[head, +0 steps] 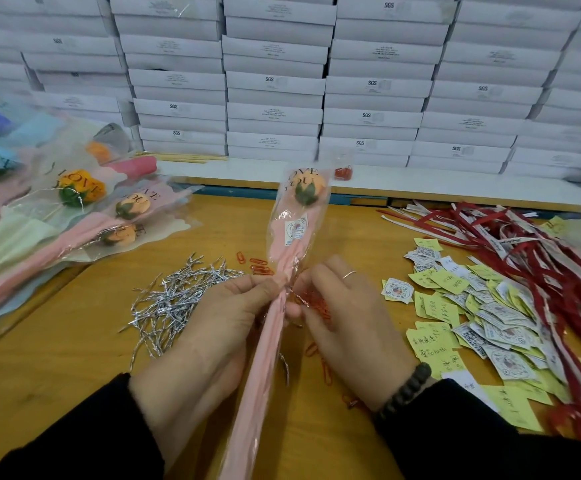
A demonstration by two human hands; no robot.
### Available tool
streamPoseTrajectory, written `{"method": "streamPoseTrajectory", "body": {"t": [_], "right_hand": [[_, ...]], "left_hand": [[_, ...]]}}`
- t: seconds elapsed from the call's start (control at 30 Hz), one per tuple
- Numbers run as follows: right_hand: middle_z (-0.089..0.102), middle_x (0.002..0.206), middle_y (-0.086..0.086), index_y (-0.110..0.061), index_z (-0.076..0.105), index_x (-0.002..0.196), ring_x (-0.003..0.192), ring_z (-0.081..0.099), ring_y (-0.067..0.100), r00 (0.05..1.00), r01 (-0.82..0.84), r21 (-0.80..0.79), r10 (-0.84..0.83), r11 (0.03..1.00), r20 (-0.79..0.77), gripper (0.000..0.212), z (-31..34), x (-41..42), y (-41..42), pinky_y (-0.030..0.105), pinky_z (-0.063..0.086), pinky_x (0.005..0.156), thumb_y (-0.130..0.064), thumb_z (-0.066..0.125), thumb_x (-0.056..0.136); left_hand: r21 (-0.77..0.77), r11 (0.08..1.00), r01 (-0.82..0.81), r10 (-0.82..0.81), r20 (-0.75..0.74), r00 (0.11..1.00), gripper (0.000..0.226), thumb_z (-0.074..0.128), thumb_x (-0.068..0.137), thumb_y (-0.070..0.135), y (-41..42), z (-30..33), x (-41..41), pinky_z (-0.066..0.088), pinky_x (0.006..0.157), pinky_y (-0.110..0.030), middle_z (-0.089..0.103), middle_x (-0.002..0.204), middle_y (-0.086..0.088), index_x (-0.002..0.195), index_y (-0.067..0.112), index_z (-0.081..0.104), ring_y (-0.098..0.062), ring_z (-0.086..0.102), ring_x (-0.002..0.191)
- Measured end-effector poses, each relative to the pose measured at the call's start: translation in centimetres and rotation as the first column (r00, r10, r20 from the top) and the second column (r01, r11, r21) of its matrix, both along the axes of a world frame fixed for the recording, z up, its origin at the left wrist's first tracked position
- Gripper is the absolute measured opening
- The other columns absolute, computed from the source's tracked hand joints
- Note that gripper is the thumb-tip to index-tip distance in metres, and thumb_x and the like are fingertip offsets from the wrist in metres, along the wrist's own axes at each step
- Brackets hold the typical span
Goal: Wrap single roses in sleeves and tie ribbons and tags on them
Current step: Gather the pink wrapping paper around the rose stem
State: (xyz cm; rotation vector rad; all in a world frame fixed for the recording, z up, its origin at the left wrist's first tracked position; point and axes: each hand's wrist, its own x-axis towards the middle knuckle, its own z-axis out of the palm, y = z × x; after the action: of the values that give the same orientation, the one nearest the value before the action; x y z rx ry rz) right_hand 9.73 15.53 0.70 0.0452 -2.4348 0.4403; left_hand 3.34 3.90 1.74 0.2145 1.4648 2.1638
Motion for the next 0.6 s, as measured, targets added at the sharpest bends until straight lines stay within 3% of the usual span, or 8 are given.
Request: {"method": "streamPoseTrajectory", "body": {"t": [0.1, 0.23, 0.3, 0.37, 0.43, 0.5, 0.6], "right_hand": [[0.059, 0.086, 0.000, -0.014, 0.062, 0.086, 0.076, 0.054, 0.018, 0.999, 0.039, 0.067, -0.037, 0.997, -0.026, 0.011, 0.01, 0.19, -0.21, 0.028, 0.044, 0.067, -0.009, 0.068, 0.078], [0.061, 0.079, 0.001, -0.011, 0.066, 0.081, 0.071, 0.056, 0.018, 0.995, 0.021, -0.004, -0.021, 1.000, -0.098, 0.005, -0.01, 0.05, 0.15, 0.026, 0.040, 0.068, -0.010, 0.061, 0.081], [0.061, 0.078, -0.001, -0.012, 0.066, 0.080, 0.074, 0.055, 0.009, 0.997, -0.024, -0.135, 0.013, 0.990, -0.081, 0.007, 0.05, -0.06, 0.28, 0.019, 0.042, 0.070, -0.008, 0.061, 0.084], [0.060, 0.076, -0.007, -0.018, 0.065, 0.078, 0.074, 0.054, 0.003, 0.998, -0.063, -0.396, 0.063, 0.916, -0.013, 0.012, 0.15, -0.20, 0.36, 0.010, 0.039, 0.068, -0.008, 0.062, 0.086], [0.060, 0.069, -0.008, -0.021, 0.062, 0.075, 0.065, 0.055, 0.003, 0.989, -0.067, -0.683, 0.140, 0.727, 0.052, 0.017, 0.38, -0.38, 0.32, 0.011, 0.043, 0.062, -0.008, 0.061, 0.087], [0.061, 0.062, -0.006, -0.015, 0.062, 0.076, 0.057, 0.055, 0.007, 0.970, -0.053, -0.891, 0.236, 0.451, 0.062, 0.017, 0.51, -0.63, 0.29, 0.016, 0.047, 0.057, -0.006, 0.057, 0.089], [0.057, 0.050, 0.000, -0.006, 0.059, 0.072, 0.044, 0.049, 0.007, 0.932, 0.012, -0.998, 0.360, 0.062, 0.033, 0.021, 0.70, -0.80, 0.15, 0.016, 0.042, 0.048, -0.001, 0.050, 0.090]], "left_hand": [[-0.006, 1.000, 0.012, -0.012, -0.009, 1.000, 0.019, 0.061, 0.071, 0.014, -0.03, -0.03, -0.01, 0.047, 0.043, -0.015, 0.060, 0.050, -0.011, 0.082, -0.003, 0.062, -0.013, 0.055, 0.041], [-0.018, 1.000, 0.022, -0.022, -0.027, 0.999, 0.020, 0.061, 0.068, 0.015, 0.05, -0.02, 0.25, 0.045, 0.043, -0.016, 0.060, 0.049, -0.012, 0.078, -0.001, 0.062, -0.013, 0.052, 0.039], [-0.012, 1.000, 0.024, -0.024, -0.033, 0.999, 0.016, 0.060, 0.070, 0.014, 0.14, 0.05, 0.42, 0.045, 0.042, -0.015, 0.061, 0.049, -0.012, 0.077, -0.001, 0.061, -0.012, 0.053, 0.039], [-0.003, 0.999, 0.040, -0.040, -0.044, 0.998, 0.015, 0.060, 0.070, 0.014, 0.16, 0.18, 0.58, 0.046, 0.043, -0.014, 0.061, 0.049, -0.012, 0.077, 0.000, 0.061, -0.012, 0.055, 0.039], [0.004, 0.998, 0.064, -0.063, -0.065, 0.996, 0.018, 0.061, 0.066, 0.015, 0.06, 0.32, 0.69, 0.049, 0.045, -0.016, 0.062, 0.051, -0.013, 0.077, 0.001, 0.061, -0.014, 0.059, 0.042], [0.004, 0.996, 0.087, -0.086, -0.093, 0.992, 0.018, 0.061, 0.065, 0.014, -0.02, 0.42, 0.73, 0.051, 0.051, -0.021, 0.064, 0.053, -0.013, 0.078, 0.001, 0.061, -0.016, 0.062, 0.046], [0.013, 0.994, 0.110, -0.108, -0.110, 0.988, 0.016, 0.062, 0.065, 0.010, -0.05, 0.57, 0.80, 0.054, 0.053, -0.026, 0.063, 0.057, -0.017, 0.076, -0.001, 0.060, -0.020, 0.062, 0.046]]}}
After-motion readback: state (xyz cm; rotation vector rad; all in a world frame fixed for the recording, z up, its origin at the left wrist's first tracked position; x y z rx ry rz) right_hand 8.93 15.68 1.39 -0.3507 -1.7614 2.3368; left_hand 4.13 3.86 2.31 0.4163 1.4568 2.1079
